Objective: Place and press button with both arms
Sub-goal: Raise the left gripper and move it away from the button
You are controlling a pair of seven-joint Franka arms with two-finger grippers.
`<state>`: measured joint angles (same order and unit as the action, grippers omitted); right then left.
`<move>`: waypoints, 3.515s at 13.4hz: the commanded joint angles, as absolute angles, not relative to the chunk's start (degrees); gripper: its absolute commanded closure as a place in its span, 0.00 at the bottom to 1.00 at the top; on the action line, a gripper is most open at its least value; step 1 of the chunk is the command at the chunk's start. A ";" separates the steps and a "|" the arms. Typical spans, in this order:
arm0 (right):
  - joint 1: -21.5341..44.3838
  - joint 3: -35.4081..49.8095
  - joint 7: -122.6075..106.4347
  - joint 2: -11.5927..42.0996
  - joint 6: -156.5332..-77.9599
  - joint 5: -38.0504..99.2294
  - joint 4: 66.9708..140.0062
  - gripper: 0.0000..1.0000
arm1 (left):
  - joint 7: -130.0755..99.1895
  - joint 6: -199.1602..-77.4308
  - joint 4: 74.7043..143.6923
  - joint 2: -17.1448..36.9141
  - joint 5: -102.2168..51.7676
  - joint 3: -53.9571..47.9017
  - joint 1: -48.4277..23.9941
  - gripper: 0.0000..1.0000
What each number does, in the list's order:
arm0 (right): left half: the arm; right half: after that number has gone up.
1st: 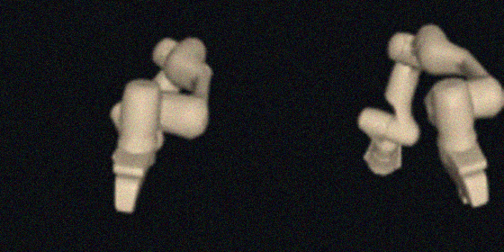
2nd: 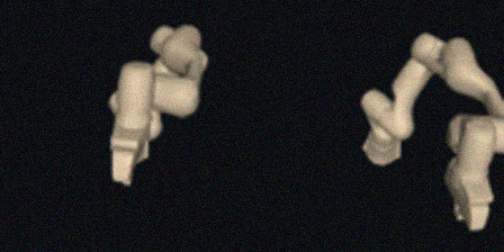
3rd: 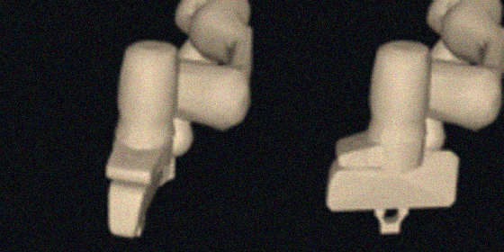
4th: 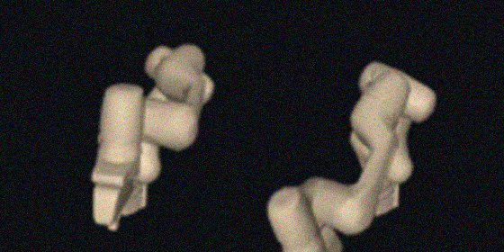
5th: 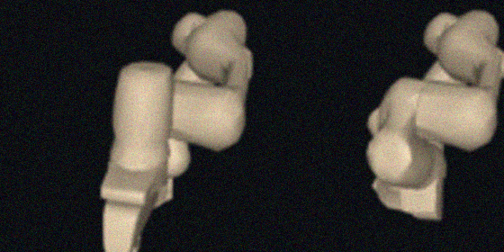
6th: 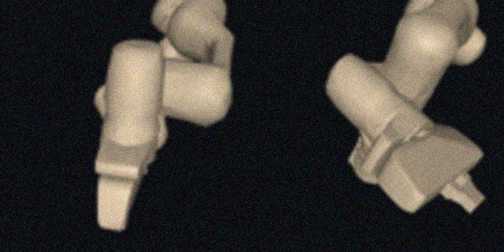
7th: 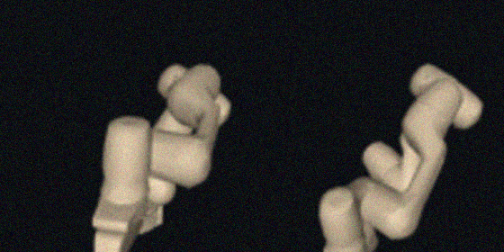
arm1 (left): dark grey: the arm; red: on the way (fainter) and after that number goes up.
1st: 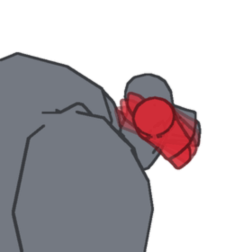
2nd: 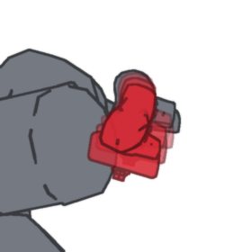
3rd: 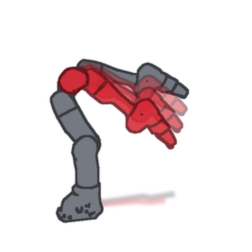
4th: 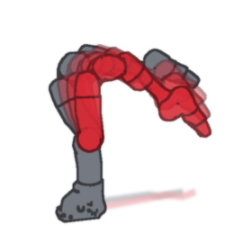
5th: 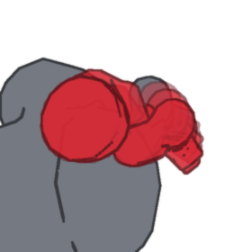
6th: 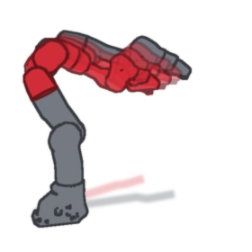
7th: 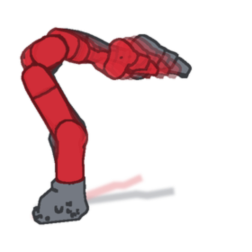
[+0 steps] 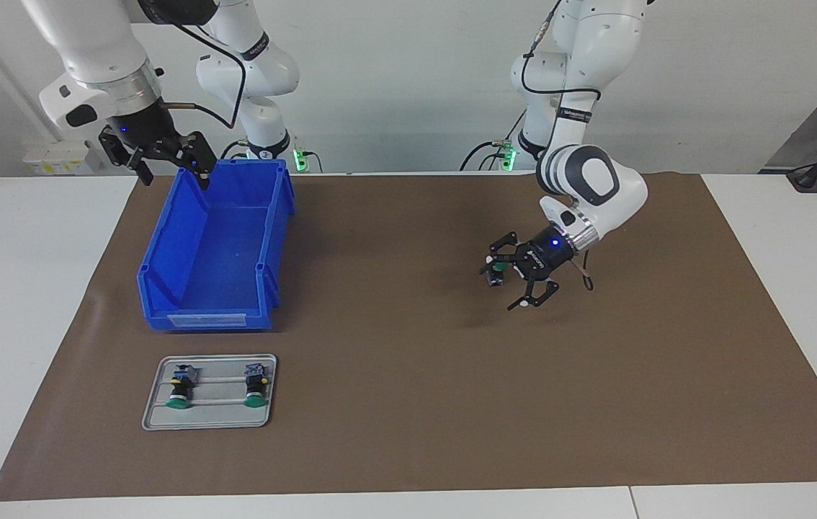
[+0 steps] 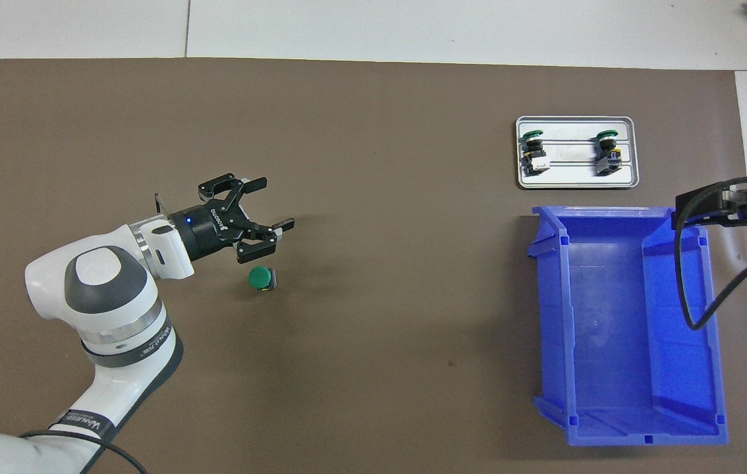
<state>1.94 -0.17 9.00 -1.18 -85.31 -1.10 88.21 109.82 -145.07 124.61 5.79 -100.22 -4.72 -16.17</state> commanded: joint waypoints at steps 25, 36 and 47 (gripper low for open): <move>1.58 -0.09 7.73 -2.55 -85.61 -0.09 89.65 0.00 | 81.47 -186.25 121.20 4.75 -104.94 -12.22 -22.24 0.01; 1.58 -0.09 7.73 -2.55 -85.61 -0.09 89.65 0.00 | 75.59 -181.05 121.64 4.04 -71.33 -11.43 -16.35 0.00; 1.58 -0.09 7.73 -2.55 -85.61 -0.09 89.65 0.00 | 74.62 -170.45 117.96 3.69 -24.55 -8.44 -7.47 0.00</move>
<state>1.94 -0.17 9.00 -1.18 -85.31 -1.10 88.21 74.78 -175.74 119.80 4.65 -29.51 -9.24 -8.68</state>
